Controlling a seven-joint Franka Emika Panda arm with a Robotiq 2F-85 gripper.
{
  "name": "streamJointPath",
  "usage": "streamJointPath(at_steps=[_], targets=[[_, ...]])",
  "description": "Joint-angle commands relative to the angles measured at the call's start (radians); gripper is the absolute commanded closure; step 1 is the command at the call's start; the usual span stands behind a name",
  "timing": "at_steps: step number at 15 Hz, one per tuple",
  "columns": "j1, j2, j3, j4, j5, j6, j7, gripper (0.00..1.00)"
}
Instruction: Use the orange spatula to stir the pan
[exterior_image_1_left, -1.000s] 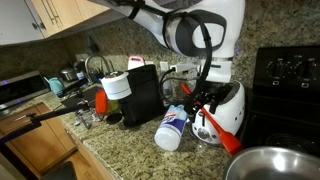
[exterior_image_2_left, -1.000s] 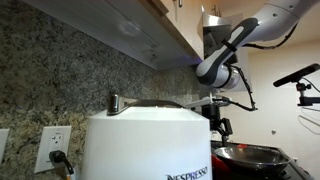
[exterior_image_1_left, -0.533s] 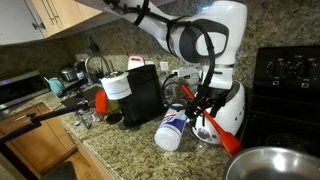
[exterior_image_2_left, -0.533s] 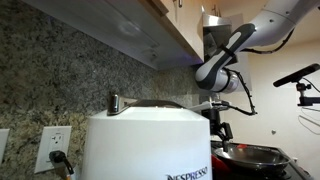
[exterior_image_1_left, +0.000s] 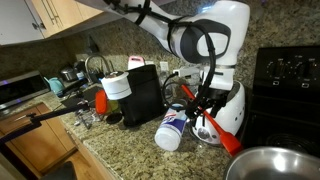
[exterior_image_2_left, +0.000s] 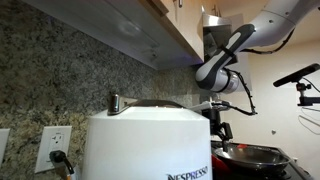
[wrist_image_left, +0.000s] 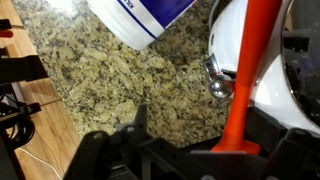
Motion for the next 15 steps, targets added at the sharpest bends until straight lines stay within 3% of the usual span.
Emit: streamJointPath(at_steps=[1,15], targets=[[-0.004,0.008,-0.009,0.014,0.019,-0.015,0.027,0.00],[-0.003,0.040,0.004,0.052,0.041,-0.016,0.042,0.00]])
